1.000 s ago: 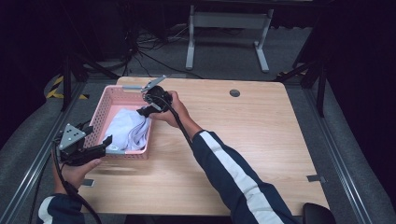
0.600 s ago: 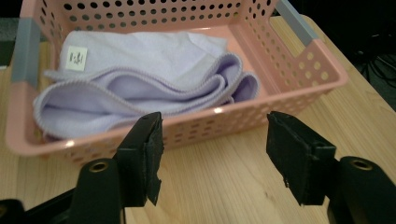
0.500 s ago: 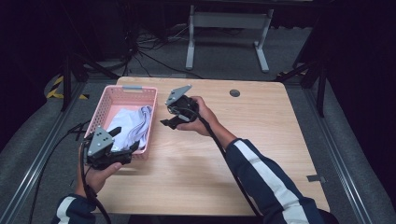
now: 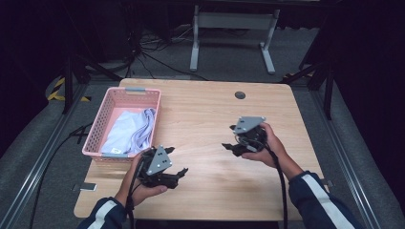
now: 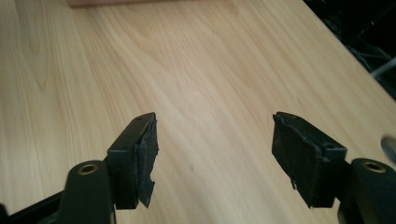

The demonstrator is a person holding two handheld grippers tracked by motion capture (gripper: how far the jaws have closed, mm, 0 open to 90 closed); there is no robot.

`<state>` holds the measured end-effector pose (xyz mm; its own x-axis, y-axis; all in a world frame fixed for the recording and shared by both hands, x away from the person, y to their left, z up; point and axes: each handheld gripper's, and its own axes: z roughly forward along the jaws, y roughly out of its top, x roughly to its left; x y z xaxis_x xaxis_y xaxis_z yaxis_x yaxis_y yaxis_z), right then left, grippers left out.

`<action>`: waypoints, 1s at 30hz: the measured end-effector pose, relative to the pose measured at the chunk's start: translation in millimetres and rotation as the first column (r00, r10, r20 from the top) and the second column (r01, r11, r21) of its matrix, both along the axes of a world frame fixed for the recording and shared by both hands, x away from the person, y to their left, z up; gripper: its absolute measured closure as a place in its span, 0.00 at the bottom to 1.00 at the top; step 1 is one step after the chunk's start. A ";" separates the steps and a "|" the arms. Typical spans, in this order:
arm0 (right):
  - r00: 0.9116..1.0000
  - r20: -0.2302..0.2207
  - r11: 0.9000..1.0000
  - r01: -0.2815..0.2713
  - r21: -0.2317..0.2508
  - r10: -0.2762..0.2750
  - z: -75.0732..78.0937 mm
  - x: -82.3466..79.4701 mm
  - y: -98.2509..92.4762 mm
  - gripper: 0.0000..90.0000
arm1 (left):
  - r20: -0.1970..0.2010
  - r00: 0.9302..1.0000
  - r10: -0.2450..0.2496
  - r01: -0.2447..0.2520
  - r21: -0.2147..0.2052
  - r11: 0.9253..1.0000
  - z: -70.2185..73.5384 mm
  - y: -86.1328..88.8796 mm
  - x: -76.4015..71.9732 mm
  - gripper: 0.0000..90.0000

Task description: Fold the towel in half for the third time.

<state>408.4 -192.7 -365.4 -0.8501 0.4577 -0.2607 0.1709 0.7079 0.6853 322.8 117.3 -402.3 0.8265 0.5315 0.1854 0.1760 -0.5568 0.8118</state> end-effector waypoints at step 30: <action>0.947 -0.140 0.952 0.299 0.065 -0.288 -88.6 -78.2 -163.1 0.29 | -0.093 0.990 -0.109 0.123 0.155 0.980 -49.9 -26.1 6.9 0.23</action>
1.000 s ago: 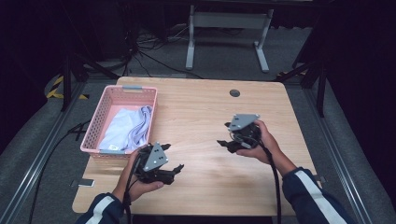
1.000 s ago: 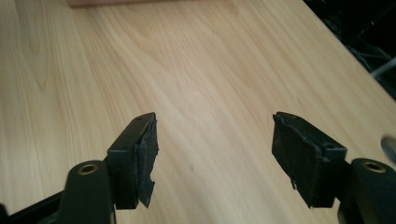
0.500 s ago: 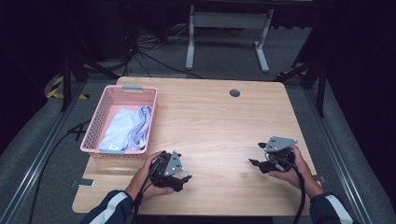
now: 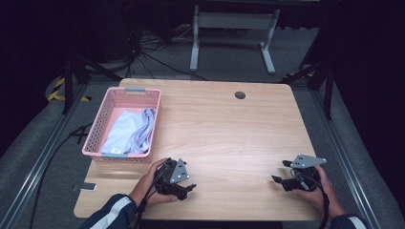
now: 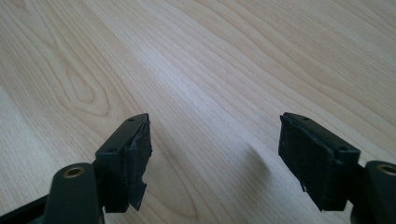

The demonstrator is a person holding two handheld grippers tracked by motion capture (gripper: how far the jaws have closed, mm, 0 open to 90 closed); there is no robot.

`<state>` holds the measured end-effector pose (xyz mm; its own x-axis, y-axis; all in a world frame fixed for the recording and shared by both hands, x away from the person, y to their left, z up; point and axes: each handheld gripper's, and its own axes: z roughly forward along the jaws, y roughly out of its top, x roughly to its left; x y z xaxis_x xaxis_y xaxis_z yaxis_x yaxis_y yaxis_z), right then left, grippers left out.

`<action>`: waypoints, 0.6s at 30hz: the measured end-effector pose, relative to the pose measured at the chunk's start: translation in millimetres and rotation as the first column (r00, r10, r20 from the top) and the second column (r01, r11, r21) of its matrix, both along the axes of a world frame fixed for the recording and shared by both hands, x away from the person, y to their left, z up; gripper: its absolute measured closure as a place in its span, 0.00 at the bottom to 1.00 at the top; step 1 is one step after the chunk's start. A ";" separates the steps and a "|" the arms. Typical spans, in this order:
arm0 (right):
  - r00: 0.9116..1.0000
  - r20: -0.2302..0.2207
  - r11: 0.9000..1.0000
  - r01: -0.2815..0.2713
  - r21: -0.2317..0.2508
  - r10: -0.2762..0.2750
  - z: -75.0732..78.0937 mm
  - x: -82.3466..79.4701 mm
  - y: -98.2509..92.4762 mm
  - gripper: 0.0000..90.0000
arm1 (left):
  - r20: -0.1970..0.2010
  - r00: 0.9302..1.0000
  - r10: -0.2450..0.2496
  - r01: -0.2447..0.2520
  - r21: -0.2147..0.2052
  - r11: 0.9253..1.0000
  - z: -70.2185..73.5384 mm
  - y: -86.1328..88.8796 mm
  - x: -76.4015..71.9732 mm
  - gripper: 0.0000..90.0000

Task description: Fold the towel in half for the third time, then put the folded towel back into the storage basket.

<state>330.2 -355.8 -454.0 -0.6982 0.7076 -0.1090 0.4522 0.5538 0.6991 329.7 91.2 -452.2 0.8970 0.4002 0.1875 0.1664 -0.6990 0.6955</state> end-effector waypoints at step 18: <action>0.999 -0.020 0.997 0.051 0.060 -0.050 -10.5 -10.1 -11.8 0.27 | -0.078 0.996 -0.038 0.038 0.008 0.999 -15.0 -9.6 10.0 0.21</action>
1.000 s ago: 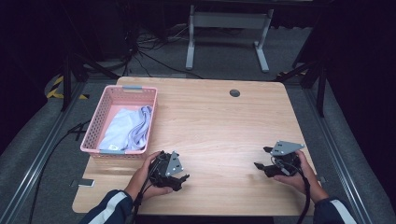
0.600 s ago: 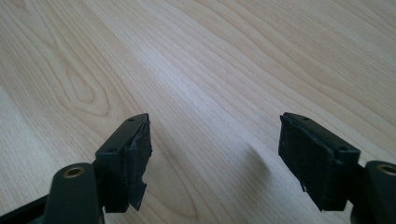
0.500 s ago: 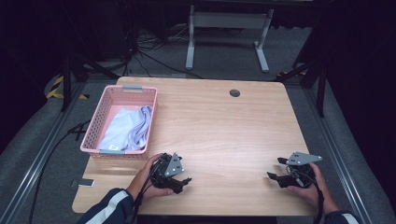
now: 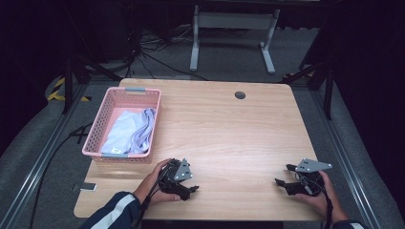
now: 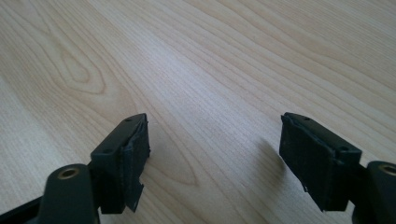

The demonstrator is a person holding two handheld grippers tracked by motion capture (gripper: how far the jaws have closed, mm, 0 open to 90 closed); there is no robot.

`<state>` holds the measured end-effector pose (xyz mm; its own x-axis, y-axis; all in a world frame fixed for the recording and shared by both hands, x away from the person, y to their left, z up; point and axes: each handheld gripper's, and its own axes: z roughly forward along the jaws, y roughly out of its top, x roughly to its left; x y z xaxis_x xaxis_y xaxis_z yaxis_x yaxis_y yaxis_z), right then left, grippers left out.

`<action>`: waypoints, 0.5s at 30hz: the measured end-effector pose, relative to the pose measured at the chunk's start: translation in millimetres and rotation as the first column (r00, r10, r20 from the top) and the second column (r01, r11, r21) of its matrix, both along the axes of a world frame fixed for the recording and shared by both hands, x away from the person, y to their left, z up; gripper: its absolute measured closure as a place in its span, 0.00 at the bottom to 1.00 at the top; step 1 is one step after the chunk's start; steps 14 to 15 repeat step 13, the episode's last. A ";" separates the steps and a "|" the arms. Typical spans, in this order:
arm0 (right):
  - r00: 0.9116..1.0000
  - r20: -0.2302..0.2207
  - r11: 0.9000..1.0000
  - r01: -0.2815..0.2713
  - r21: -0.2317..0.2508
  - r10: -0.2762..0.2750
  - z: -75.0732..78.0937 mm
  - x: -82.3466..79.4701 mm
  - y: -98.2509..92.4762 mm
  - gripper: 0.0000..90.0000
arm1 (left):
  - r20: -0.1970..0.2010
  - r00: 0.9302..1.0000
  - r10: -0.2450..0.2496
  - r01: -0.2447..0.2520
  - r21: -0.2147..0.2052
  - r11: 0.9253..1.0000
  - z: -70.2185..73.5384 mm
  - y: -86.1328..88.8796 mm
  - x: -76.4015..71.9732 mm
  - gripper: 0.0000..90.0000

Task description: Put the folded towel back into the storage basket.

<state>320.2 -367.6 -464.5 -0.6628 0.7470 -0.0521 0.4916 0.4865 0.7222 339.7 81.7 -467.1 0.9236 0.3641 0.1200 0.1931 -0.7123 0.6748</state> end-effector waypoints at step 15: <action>1.000 0.004 1.000 0.005 0.030 -0.005 -3.9 4.5 -0.6 0.20 | -0.078 0.996 0.041 -0.046 -0.062 0.997 -8.0 1.8 10.4 0.17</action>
